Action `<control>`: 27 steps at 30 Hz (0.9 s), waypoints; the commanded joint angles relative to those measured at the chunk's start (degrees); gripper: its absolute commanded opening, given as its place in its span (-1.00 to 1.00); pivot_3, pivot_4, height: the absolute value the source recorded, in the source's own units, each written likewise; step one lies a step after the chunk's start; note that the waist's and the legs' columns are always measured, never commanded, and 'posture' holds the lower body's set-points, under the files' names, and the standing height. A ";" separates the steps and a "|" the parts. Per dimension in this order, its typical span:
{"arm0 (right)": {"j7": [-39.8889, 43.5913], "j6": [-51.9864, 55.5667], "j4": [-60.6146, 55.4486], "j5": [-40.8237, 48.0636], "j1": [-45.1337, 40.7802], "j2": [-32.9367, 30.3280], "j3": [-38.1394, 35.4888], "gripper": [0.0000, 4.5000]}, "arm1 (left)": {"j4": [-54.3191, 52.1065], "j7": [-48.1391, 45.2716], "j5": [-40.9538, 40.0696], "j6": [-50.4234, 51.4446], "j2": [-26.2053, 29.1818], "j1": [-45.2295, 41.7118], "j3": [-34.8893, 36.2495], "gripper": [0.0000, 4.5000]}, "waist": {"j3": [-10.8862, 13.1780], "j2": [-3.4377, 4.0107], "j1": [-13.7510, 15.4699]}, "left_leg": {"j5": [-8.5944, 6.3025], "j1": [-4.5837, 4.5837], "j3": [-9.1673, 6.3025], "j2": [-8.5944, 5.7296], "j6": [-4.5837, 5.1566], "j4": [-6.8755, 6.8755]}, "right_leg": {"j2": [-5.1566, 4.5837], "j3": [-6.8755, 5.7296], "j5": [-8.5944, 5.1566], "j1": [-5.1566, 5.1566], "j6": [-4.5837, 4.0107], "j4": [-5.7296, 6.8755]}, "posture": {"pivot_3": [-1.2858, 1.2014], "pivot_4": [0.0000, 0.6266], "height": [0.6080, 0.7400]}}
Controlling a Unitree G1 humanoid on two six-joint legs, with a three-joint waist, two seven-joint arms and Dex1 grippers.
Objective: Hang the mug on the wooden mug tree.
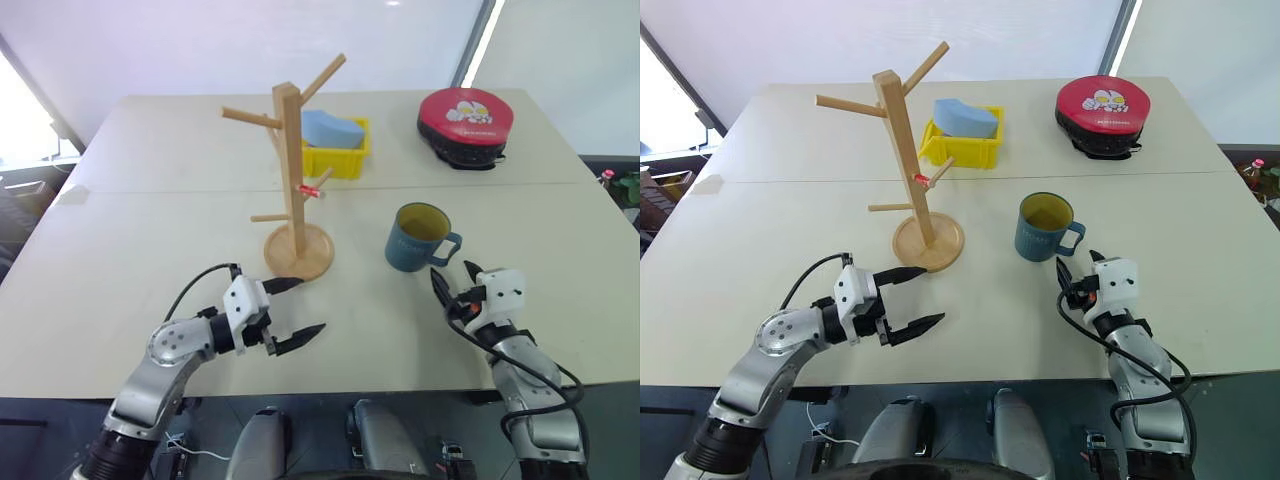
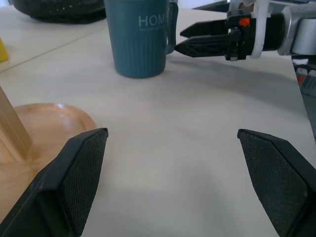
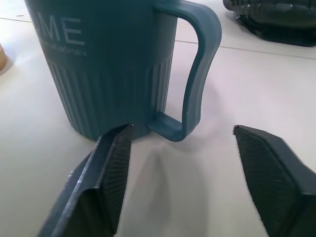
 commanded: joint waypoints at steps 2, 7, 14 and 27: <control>-1.08 -1.17 0.55 0.10 -1.81 0.40 -1.30 0.35 | -0.36 -0.05 -0.18 -0.96 -0.29 -0.74 -0.08 1.00 | 0.00 0.00 0.01 | 0.00 0.01 0.00 0.00 0.00 0.00 | 0.02 0.00 0.00 0.00 0.00 0.01 | 0.03 -0.52 1.00; -2.02 -1.64 4.06 -0.22 -4.36 0.62 -1.33 0.35 | -0.62 0.39 -0.30 -0.90 -0.69 -0.84 0.21 1.00 | 0.00 0.00 -0.02 | 0.00 0.01 0.00 0.01 0.00 0.00 | 0.02 0.00 0.00 0.01 0.01 0.01 | 0.03 -0.52 1.00; -1.30 -3.39 6.77 0.43 -6.54 0.83 -1.00 -0.69 | -1.52 1.24 -1.36 -0.19 -1.38 -1.00 1.00 1.00 | 0.00 0.00 -0.01 | 0.00 0.01 0.00 0.01 0.00 0.00 | 0.02 0.00 0.01 0.01 0.02 0.01 | 0.03 -0.52 1.00; 9.77 -11.22 -6.10 -18.28 -5.48 -14.01 12.73 -0.98 | 1.33 1.49 -0.62 -1.84 0.11 0.49 3.16 1.00 | 0.02 0.06 -0.30 | 0.00 0.04 0.04 0.00 0.00 0.01 | 0.06 0.02 0.01 0.02 0.02 0.03 | 0.03 -0.52 1.00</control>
